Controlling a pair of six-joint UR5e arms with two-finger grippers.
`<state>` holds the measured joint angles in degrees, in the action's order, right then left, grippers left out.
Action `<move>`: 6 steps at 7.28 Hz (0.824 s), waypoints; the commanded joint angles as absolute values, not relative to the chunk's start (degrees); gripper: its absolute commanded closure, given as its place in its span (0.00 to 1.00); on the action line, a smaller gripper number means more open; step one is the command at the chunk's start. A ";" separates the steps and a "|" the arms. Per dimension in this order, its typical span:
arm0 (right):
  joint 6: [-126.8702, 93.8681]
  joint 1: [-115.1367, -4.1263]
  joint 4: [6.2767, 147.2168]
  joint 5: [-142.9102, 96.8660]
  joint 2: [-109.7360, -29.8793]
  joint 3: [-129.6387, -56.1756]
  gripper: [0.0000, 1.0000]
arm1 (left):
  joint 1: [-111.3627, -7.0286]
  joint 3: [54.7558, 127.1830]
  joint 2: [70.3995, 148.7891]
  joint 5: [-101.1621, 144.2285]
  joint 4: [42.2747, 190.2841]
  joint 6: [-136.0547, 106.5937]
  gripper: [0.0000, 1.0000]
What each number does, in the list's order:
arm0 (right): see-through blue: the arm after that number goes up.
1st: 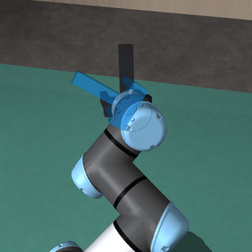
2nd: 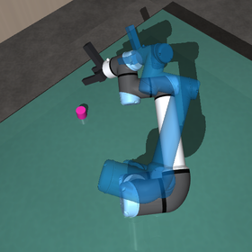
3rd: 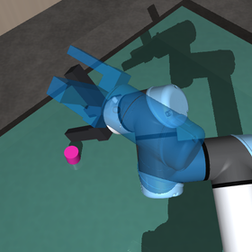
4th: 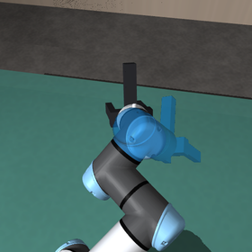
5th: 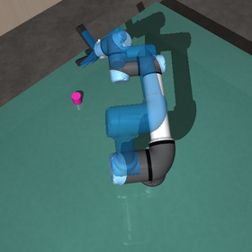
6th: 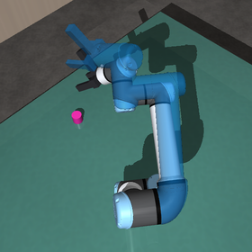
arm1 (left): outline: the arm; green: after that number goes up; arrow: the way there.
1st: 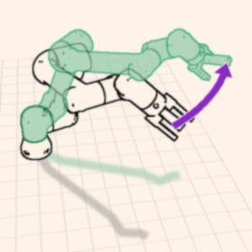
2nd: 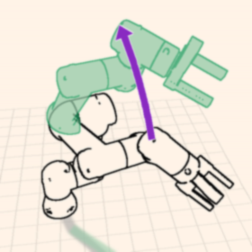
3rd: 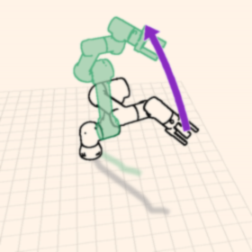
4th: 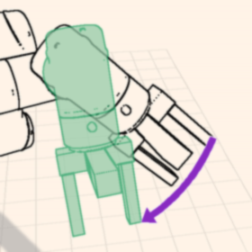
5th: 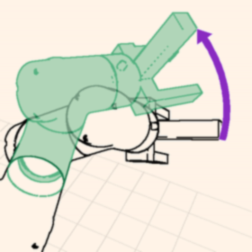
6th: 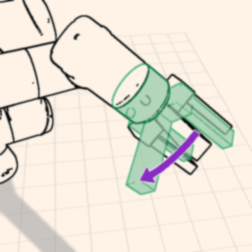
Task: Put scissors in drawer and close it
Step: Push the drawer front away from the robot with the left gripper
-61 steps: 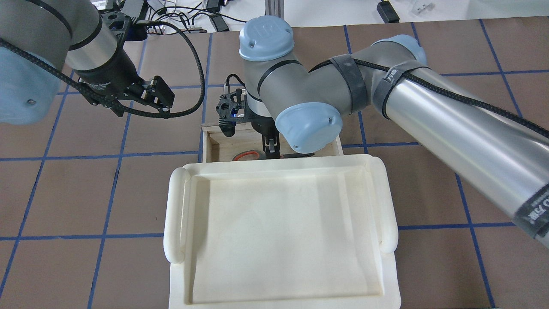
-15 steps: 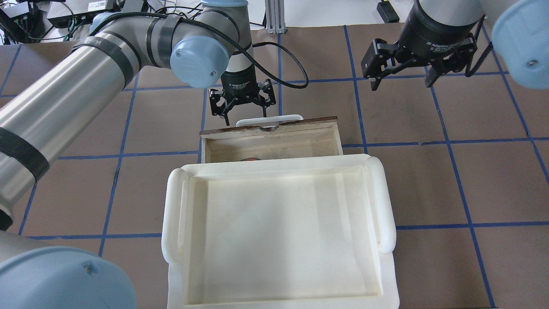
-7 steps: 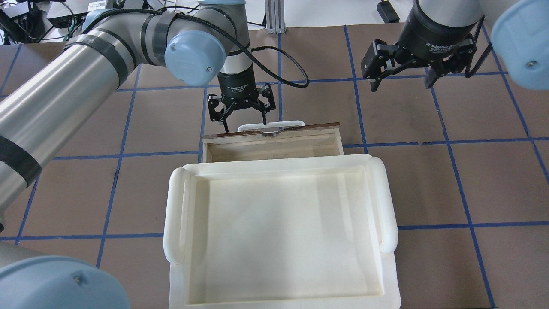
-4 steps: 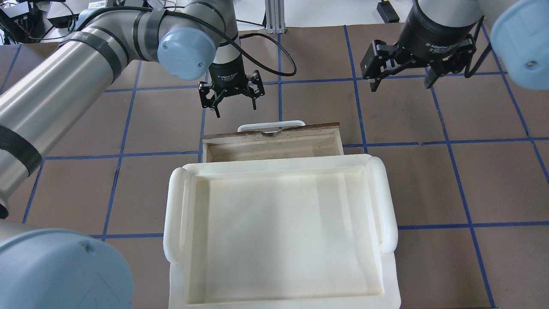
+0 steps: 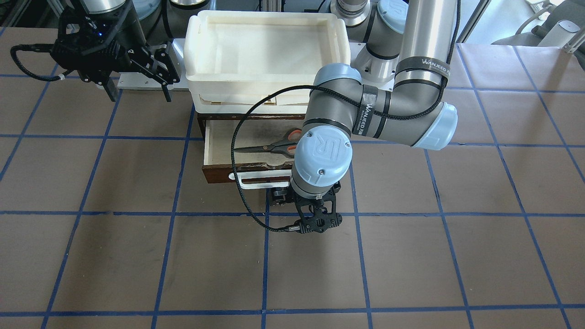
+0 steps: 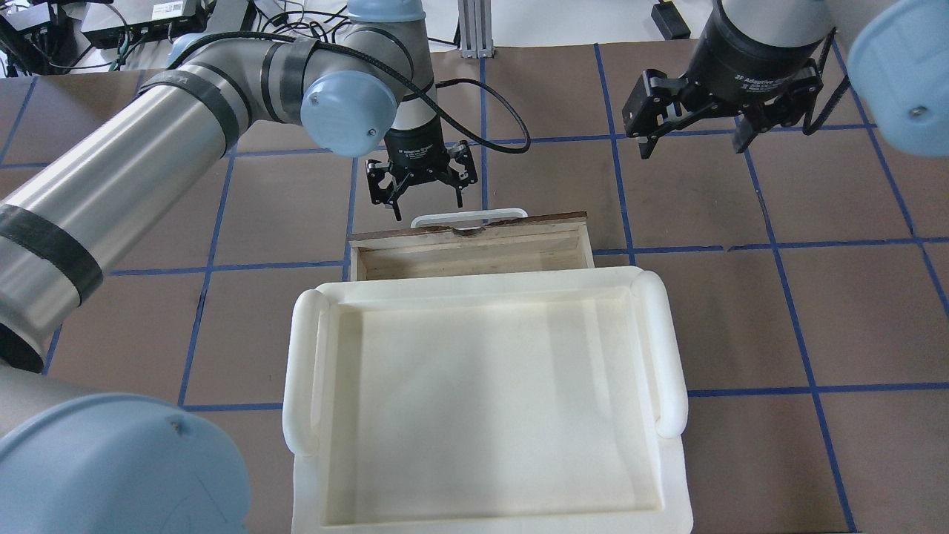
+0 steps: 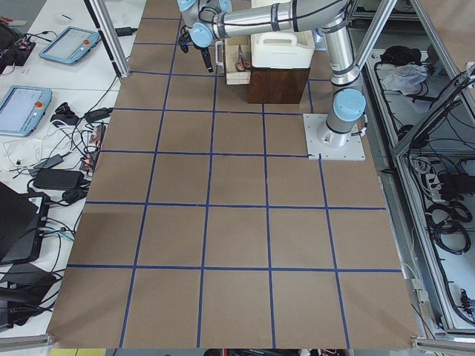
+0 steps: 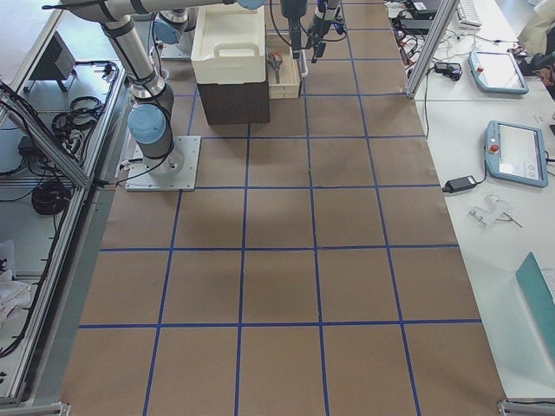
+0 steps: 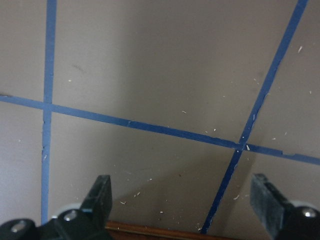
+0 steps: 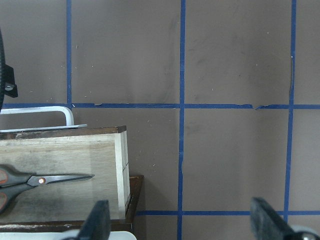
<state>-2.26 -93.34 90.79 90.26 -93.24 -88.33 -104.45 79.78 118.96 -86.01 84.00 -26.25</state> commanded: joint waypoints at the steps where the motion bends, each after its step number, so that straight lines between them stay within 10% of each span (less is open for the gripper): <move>1: -2.20 -93.34 90.79 90.26 -93.25 -88.33 0.00 | -104.85 79.98 117.61 -85.69 88.31 -26.46 0.00; 6: -2.29 -93.34 90.79 90.26 -93.25 -88.33 0.00 | -105.12 79.98 117.77 -84.99 93.41 -27.33 0.00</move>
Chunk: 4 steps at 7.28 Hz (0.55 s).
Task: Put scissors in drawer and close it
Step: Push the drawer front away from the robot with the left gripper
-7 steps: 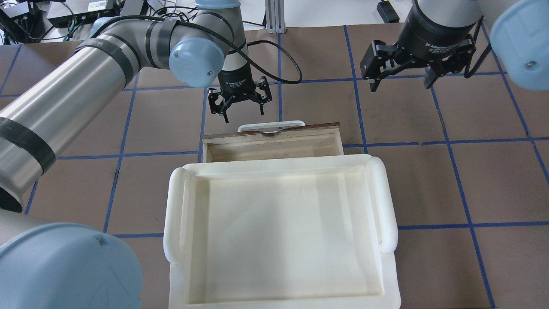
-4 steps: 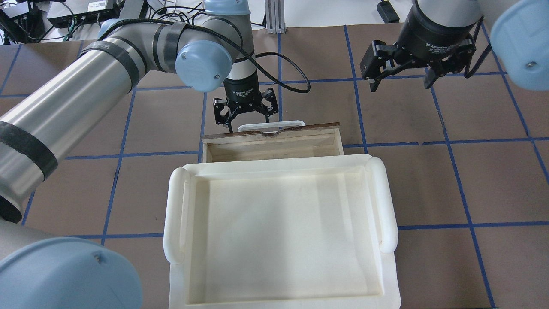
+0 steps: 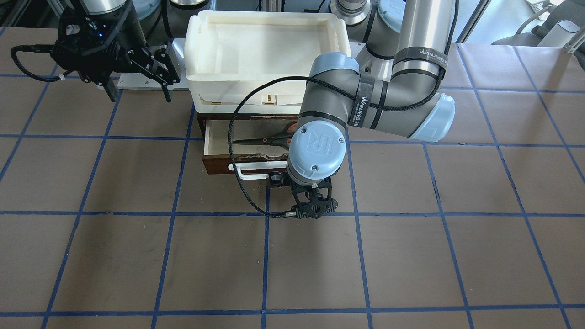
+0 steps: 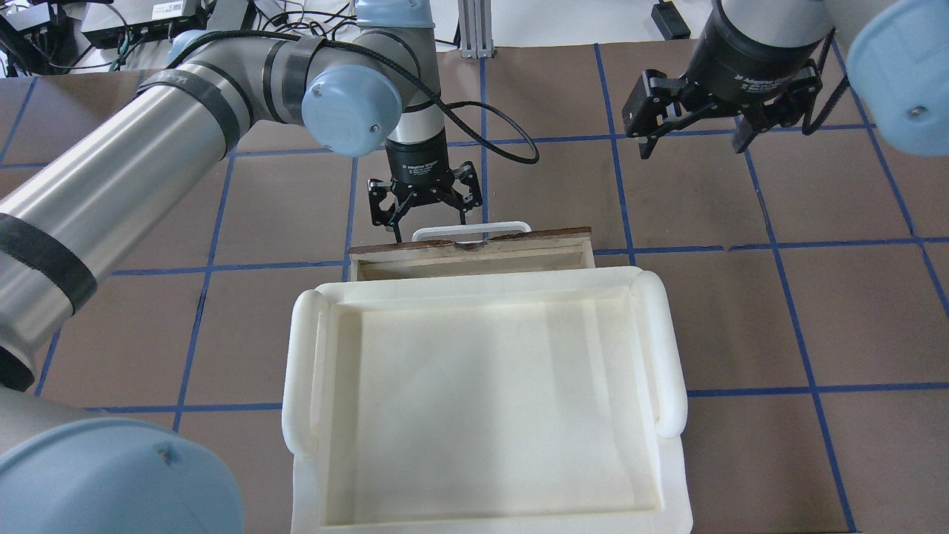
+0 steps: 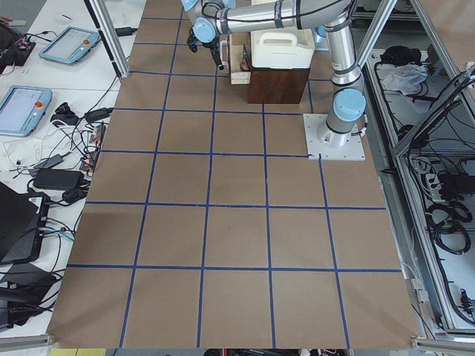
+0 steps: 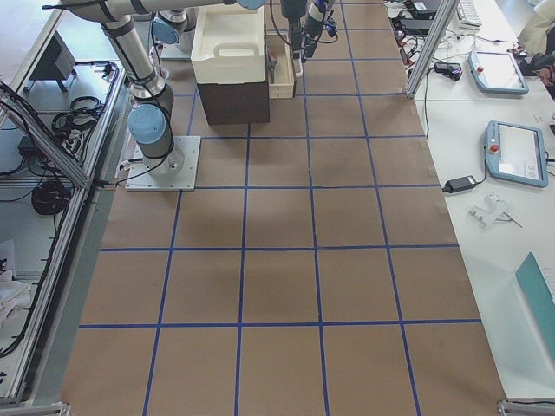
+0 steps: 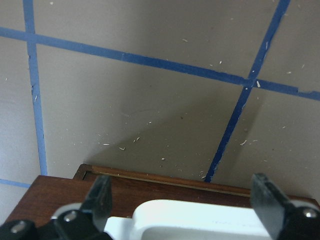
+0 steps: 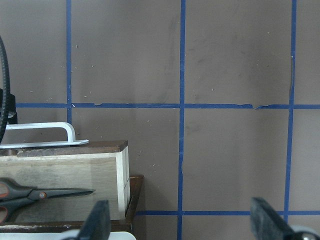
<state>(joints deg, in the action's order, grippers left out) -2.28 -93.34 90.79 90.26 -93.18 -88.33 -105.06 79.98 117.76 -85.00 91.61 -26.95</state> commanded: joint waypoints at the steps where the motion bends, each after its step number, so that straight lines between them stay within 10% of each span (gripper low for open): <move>1: -2.29 -93.34 90.79 90.26 -93.16 -88.33 0.00 | -105.20 79.98 117.69 -84.99 94.73 -27.33 0.00; 4: -2.20 -93.34 90.79 90.26 -93.16 -88.33 0.00 | -105.21 79.98 118.48 -84.55 97.28 -30.05 0.00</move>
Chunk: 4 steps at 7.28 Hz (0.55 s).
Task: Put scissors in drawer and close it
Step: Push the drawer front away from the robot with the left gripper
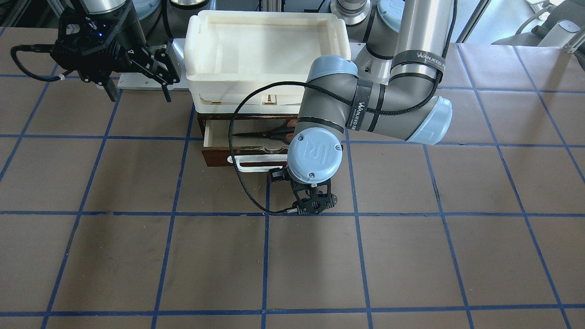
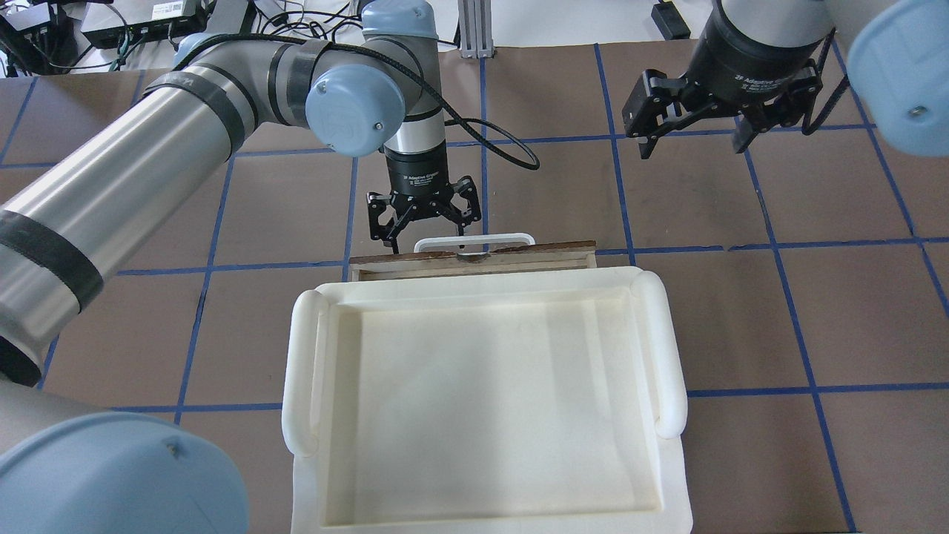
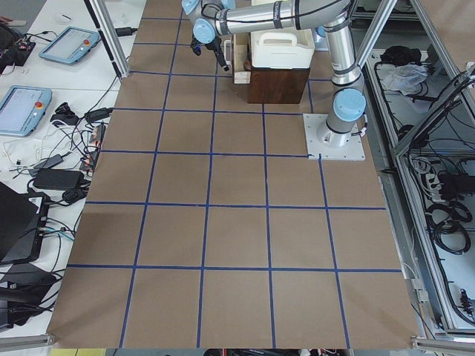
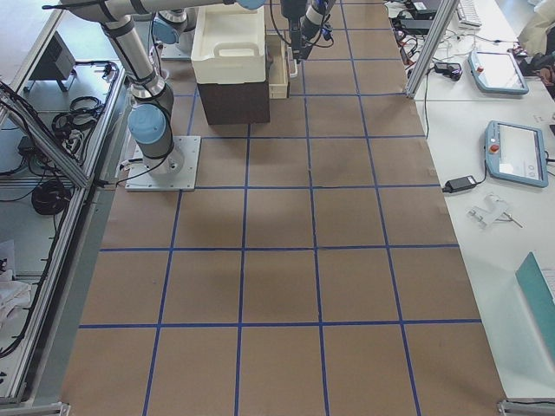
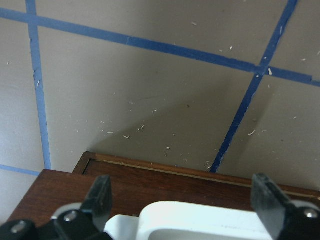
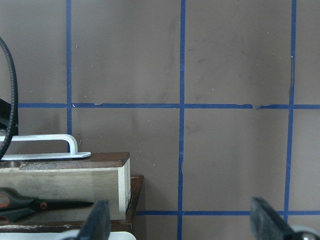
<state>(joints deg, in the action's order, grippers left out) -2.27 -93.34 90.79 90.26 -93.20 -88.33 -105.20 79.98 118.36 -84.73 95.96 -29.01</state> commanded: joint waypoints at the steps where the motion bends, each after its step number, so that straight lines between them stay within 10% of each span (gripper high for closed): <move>1: -2.20 -93.34 90.70 90.35 -93.25 -88.33 0.00 | -105.21 79.98 118.22 -84.55 98.69 -30.67 0.00; 4: -2.11 -93.34 90.62 90.35 -93.25 -88.33 0.00 | -105.38 80.85 117.60 -83.06 100.54 -30.94 0.00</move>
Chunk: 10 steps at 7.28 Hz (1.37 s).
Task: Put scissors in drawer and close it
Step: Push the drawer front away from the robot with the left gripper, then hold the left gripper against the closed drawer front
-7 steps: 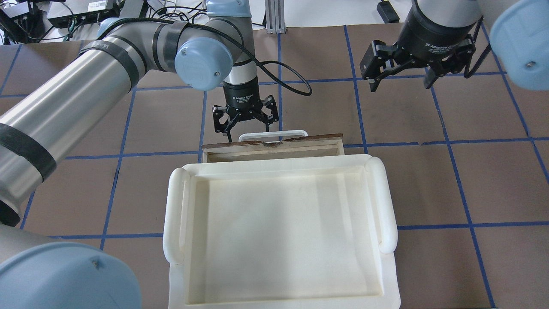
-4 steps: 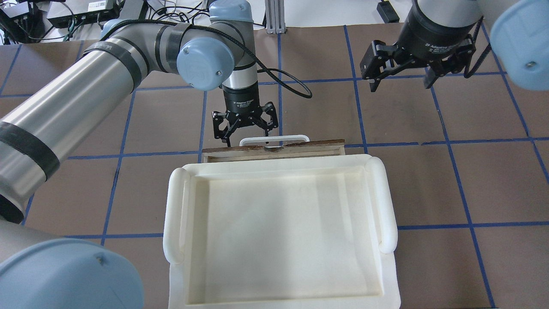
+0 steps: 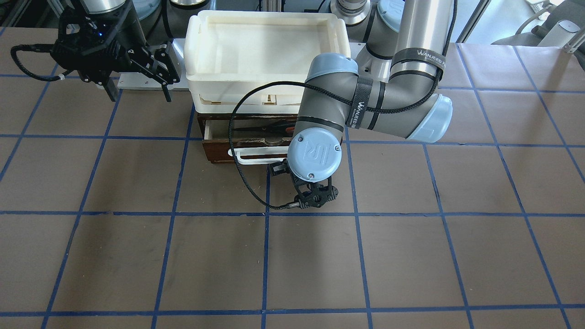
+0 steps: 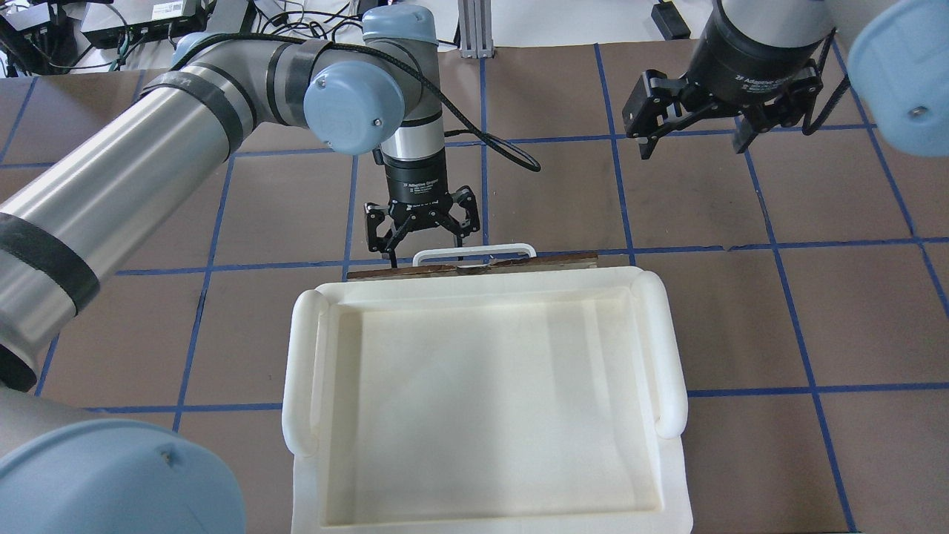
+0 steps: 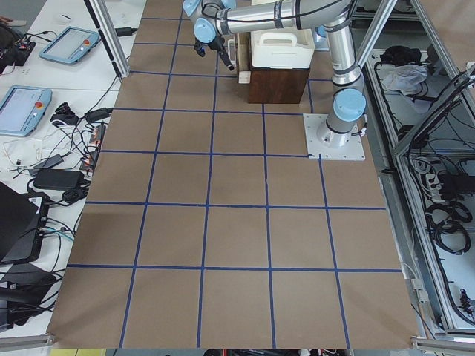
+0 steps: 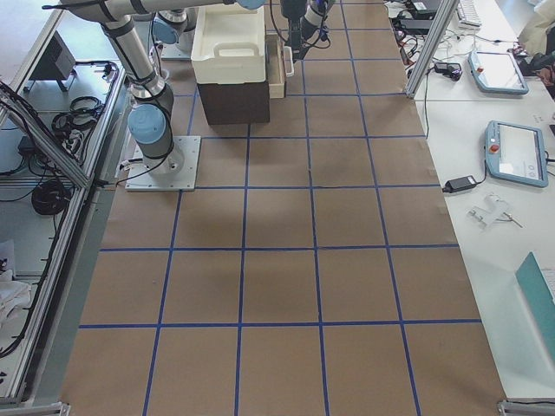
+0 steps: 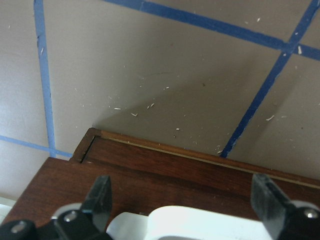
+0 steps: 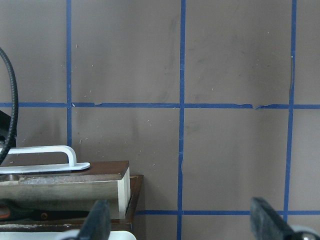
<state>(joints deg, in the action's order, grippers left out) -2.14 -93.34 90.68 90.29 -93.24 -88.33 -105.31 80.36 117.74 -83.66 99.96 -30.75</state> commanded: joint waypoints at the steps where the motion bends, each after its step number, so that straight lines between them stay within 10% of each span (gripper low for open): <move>1: -2.11 -93.34 90.62 90.35 -93.25 -88.33 0.00 | -105.38 81.56 117.16 -82.97 100.81 -30.94 0.00; 10: -2.11 -93.43 90.53 90.35 -93.25 -88.42 0.00 | -105.91 82.44 117.25 -82.09 107.57 -33.22 0.00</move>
